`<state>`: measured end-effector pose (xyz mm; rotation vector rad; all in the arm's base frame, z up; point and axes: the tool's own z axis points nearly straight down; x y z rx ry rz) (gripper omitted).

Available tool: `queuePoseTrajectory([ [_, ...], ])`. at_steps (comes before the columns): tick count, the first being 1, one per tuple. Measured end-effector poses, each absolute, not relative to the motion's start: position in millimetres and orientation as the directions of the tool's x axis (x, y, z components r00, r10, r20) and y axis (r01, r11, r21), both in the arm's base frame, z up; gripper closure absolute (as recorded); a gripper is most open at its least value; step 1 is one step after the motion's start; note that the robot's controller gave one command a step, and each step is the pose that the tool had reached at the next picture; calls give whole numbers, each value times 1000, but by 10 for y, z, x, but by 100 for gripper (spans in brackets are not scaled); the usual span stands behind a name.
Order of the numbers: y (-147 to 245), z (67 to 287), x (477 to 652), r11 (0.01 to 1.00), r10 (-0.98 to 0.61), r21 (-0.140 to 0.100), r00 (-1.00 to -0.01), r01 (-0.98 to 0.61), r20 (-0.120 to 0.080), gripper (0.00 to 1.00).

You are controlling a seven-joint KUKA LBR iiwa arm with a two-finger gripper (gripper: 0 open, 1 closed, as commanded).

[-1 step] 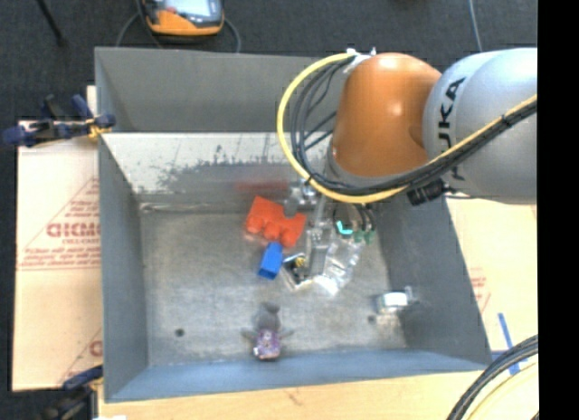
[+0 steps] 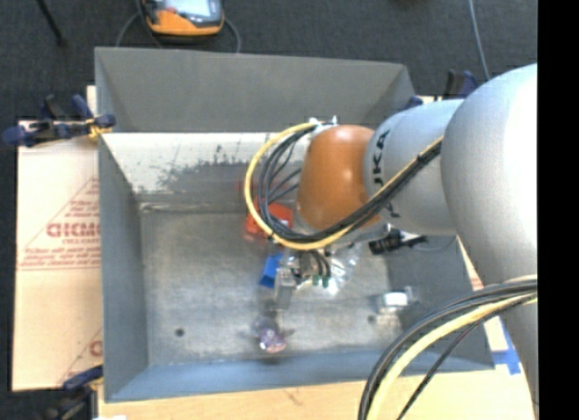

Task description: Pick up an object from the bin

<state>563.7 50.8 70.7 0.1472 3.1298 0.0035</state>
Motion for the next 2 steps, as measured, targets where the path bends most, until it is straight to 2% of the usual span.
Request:
queuePoseTrajectory([
  [1,519,746,5644,995,95,4,-995,95,-7,100],
  [2,441,2078,5522,994,110,2,-994,110,-11,100],
])
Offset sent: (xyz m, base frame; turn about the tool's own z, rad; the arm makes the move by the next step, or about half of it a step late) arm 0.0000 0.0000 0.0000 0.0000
